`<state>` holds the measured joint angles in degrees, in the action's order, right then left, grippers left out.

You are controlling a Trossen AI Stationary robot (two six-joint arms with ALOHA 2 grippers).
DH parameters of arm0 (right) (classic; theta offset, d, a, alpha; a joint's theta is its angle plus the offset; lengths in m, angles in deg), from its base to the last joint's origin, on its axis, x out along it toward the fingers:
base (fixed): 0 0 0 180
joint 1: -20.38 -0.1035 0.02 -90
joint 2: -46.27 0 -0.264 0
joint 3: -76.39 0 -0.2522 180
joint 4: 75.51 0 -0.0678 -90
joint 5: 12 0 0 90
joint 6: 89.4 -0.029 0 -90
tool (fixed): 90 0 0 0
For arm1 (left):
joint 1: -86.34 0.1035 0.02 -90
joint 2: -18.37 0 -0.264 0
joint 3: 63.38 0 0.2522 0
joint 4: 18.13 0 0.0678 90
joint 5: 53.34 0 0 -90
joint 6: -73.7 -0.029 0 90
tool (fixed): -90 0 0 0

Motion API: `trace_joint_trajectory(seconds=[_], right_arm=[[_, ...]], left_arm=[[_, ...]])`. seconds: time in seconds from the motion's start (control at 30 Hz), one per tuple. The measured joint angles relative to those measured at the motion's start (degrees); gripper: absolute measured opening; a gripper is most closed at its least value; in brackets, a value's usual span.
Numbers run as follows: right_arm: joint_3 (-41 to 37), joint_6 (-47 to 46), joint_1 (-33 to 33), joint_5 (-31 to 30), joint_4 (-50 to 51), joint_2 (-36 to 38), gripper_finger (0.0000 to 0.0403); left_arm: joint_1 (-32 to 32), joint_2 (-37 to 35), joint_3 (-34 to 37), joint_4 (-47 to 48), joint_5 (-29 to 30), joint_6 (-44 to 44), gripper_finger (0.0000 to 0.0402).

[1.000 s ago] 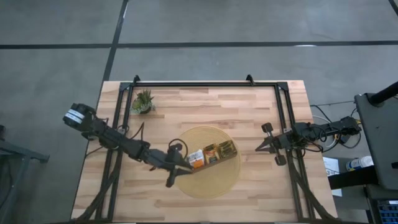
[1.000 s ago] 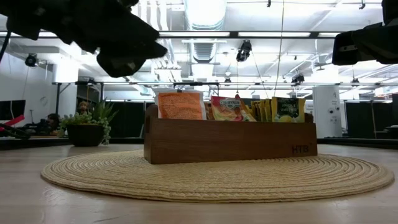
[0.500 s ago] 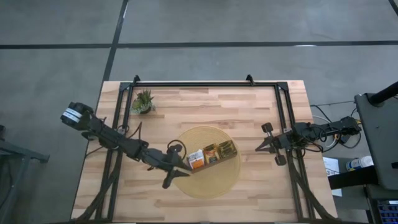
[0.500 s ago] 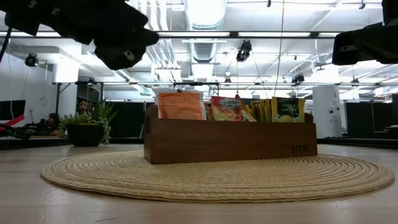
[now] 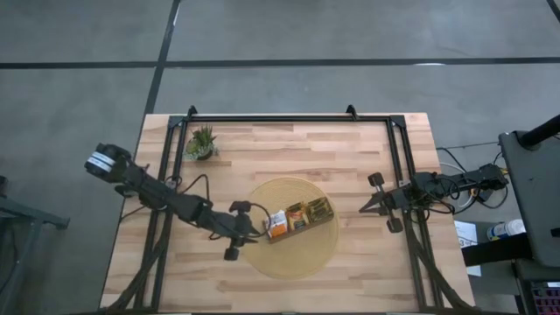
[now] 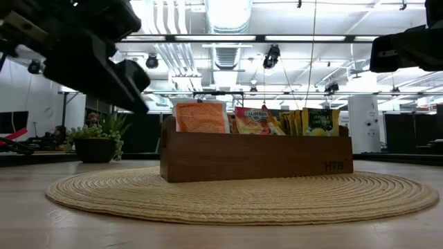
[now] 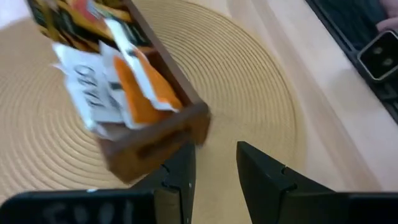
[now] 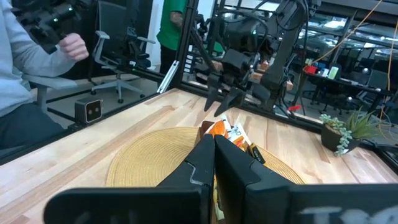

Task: Pick & Place Tea
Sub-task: Return to Home Position

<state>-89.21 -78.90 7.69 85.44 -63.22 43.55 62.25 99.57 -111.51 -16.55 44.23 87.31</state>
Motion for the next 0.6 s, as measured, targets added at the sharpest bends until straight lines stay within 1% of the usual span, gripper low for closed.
trace_joint_trajectory(seconds=[0.13, 0.23, 0.3, 0.47, 0.53, 0.6], right_arm=[[-0.01, 0.00, 0.00, 0.01, 0.00, -0.02, 0.0009], [0.00, 0.00, 0.00, 0.00, 0.02, -0.02, 0.0009], [-0.02, 0.00, 0.00, 0.00, 0.00, -0.01, 0.0009], [-0.02, 0.00, -0.01, 0.02, 0.00, -0.01, 0.0009], [-0.02, 0.00, 0.00, -0.01, 0.00, 0.00, 0.0009], [-0.02, 0.00, -0.02, 0.01, 0.01, -0.02, 0.0009]], left_arm=[[1.33, -1.38, -0.24, 0.26, 1.10, -2.81, 0.0110], [1.94, -3.21, -0.26, 0.21, 4.70, -3.54, 0.0110], [2.16, -4.57, -0.21, 0.30, 9.16, -3.61, 0.0110], [2.35, -7.78, -0.15, 0.75, 23.47, -4.11, 0.0110], [2.35, -8.56, -0.08, 1.28, 27.01, -4.10, 0.0110], [2.35, -8.91, -0.03, 1.33, 28.79, -2.95, 0.0110]])
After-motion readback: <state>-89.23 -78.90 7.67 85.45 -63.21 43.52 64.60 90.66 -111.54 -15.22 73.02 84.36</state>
